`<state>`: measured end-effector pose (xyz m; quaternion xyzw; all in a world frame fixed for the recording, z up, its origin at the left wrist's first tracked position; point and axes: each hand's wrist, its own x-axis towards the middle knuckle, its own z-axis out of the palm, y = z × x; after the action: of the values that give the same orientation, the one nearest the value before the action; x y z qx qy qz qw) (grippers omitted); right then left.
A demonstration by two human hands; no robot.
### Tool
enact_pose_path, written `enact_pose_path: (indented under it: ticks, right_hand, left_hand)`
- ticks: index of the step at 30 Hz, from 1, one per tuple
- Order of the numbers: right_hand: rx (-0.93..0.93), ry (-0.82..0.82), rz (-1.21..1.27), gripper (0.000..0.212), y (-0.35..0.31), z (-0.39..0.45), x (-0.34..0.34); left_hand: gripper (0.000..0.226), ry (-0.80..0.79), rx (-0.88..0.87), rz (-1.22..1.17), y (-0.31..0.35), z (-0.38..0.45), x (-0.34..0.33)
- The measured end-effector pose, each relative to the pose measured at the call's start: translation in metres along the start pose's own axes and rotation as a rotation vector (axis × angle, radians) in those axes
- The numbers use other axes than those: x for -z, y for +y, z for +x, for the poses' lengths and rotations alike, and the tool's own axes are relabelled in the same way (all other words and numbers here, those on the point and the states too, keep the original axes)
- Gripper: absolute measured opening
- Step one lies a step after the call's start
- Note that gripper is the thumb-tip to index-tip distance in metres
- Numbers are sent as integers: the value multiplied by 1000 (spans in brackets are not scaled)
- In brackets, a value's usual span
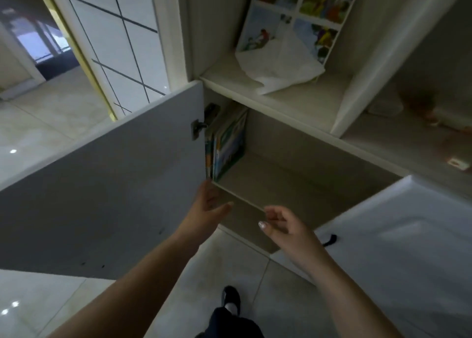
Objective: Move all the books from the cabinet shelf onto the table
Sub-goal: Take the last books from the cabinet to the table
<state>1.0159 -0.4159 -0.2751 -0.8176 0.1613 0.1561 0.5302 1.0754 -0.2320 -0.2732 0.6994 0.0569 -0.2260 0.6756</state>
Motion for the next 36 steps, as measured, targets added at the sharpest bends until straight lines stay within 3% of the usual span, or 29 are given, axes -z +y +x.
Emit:
enact_pose_path:
  ticks: [6,11,18,25,36]
  right_hand:
    - [-16,-30,56,32,-3,100,-1]
    - [17,-84,184,38,-16,159,-13]
    - [61,-138,192,54,-29,205,-18]
    - [72,-186,227,59,-37,230,-22]
    - [73,-157,260,42,-33,239,-32]
  left_hand:
    - [62,17,-34,122,1,77,4]
    - [91,38,-123,238,-10,135,12]
    - [106,102,-160,271,-19,181,16]
    - [101,151,-95,282,-18,197,15]
    - [73,309,-341,576,-30,179,5]
